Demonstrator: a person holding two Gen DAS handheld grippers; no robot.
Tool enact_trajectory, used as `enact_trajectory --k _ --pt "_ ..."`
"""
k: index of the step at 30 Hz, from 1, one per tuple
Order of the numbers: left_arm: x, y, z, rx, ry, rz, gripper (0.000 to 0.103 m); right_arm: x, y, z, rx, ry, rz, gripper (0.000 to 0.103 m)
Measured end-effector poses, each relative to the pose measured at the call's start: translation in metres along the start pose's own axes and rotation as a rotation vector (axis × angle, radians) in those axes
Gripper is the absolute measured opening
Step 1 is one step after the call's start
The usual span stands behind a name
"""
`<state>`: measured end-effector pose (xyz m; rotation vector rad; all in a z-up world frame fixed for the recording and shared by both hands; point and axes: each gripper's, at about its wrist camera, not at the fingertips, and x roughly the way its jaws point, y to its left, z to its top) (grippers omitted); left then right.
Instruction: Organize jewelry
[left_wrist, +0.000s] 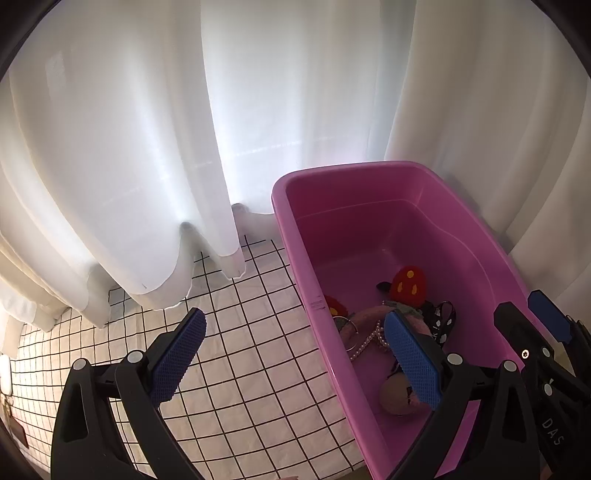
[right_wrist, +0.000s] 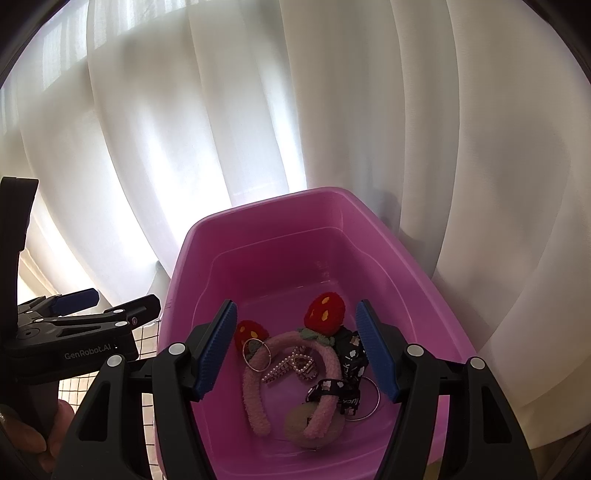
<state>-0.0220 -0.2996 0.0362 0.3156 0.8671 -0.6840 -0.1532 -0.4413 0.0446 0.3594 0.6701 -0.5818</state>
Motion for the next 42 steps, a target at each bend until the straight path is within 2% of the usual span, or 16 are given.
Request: enact_trajectory --k 36,42 --pt "-0.001 0.010 -0.001 -0.009 0.012 -0.002 0.095 0.002 0.005 -0.002 0.001 0.006 0.003 0.064" --pt "0.000 0.012 -0.002 -0.023 0.012 0.016 0.096 0.003 0.006 -0.003 -0.003 0.011 0.009 0.064"
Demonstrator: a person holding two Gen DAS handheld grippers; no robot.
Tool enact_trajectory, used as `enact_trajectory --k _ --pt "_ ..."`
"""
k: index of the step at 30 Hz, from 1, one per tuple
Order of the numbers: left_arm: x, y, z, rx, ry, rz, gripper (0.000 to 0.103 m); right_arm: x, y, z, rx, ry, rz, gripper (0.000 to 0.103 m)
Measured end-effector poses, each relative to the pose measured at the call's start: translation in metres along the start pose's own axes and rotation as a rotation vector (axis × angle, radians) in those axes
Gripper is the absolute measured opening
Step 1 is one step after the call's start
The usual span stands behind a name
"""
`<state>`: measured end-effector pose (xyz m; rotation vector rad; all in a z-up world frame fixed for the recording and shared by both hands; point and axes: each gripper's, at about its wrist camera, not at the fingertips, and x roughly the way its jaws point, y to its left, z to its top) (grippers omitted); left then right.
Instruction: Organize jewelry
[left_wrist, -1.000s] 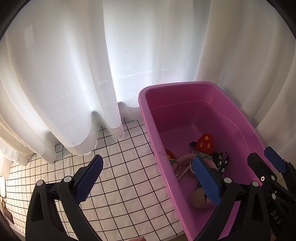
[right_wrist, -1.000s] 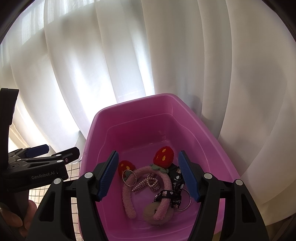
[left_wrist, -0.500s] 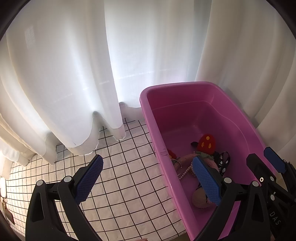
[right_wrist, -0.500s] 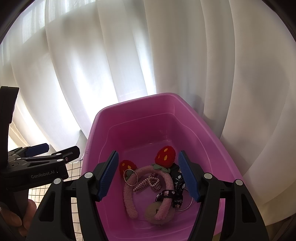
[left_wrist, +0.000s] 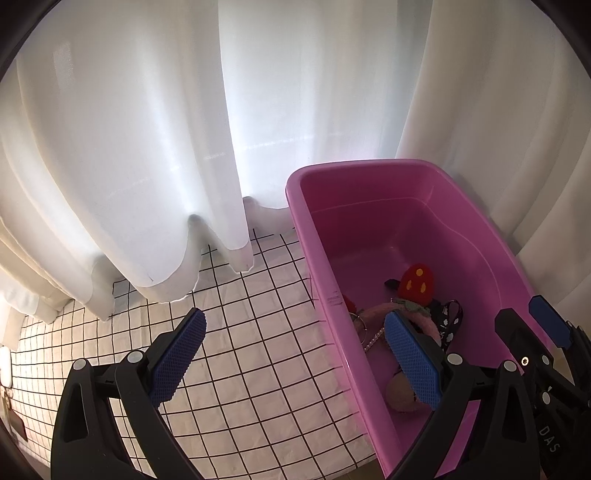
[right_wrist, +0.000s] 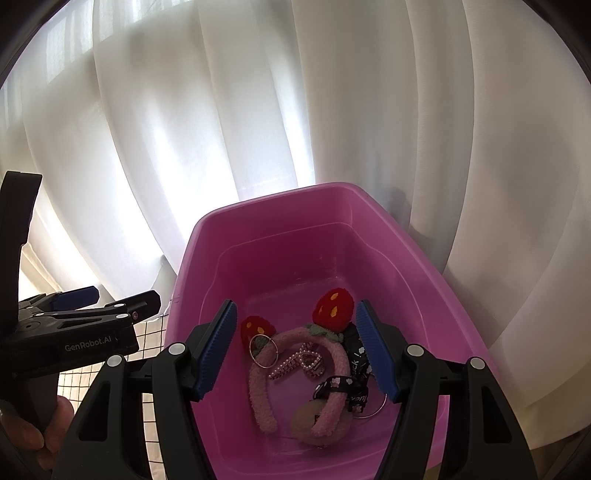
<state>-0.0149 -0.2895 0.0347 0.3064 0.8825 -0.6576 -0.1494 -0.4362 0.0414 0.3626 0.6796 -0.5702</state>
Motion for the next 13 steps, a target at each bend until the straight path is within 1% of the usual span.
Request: enact_trajectory --k 2,5,10,13 --pt "-0.0026 0.0001 -0.0001 0.001 -0.014 0.002 0.096 -0.0002 -0.0002 -0.0001 0.000 0.000 0.000 0.064" --pt "-0.0040 -0.0007 0.0000 0.004 -0.015 -0.006 0.096 0.0005 -0.0007 0.0003 -0.002 0.001 0.002 0.064" --pt "-0.0014 -0.0007 -0.0004 -0.004 0.014 -0.026 0.096 0.0002 -0.0006 0.0001 -0.001 0.000 0.001 0.064" --pt "-0.0012 -0.0014 -0.0015 -0.004 0.018 -0.025 0.096 -0.0016 -0.0002 -0.0003 0.000 -0.001 0.001 0.064"
